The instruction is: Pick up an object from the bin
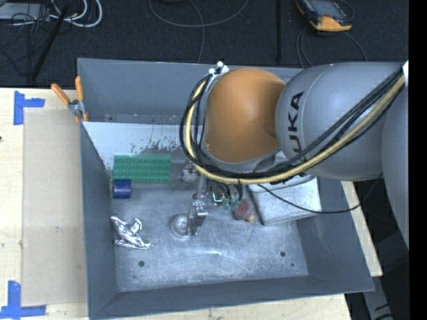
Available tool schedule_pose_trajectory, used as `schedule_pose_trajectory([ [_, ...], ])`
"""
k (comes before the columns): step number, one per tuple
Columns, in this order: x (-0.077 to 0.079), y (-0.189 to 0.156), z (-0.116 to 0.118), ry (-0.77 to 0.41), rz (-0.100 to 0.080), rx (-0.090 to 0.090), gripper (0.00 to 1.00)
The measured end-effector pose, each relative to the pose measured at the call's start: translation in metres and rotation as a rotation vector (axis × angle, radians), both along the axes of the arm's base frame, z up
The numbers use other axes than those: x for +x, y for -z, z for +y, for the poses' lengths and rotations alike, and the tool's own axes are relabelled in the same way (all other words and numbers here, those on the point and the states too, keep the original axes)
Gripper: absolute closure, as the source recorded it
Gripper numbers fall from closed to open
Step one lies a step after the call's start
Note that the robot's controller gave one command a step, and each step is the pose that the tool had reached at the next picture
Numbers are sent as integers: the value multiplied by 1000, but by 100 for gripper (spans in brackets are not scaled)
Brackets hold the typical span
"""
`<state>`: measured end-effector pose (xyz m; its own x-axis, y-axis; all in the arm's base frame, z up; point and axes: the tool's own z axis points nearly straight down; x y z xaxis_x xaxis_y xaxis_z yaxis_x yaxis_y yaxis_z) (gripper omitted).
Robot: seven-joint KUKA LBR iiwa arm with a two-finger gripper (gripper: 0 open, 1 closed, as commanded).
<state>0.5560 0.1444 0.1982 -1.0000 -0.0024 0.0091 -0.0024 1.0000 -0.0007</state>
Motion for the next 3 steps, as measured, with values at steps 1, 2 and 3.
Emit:
schedule_pose_trajectory([
  [1, 0, 129, 74, -163, -10, 2, 0],
  [2, 0, 126, 73, -157, -8, 4, 100],
  [3, 7, -38, 57, -365, -18, 3, 100],
])
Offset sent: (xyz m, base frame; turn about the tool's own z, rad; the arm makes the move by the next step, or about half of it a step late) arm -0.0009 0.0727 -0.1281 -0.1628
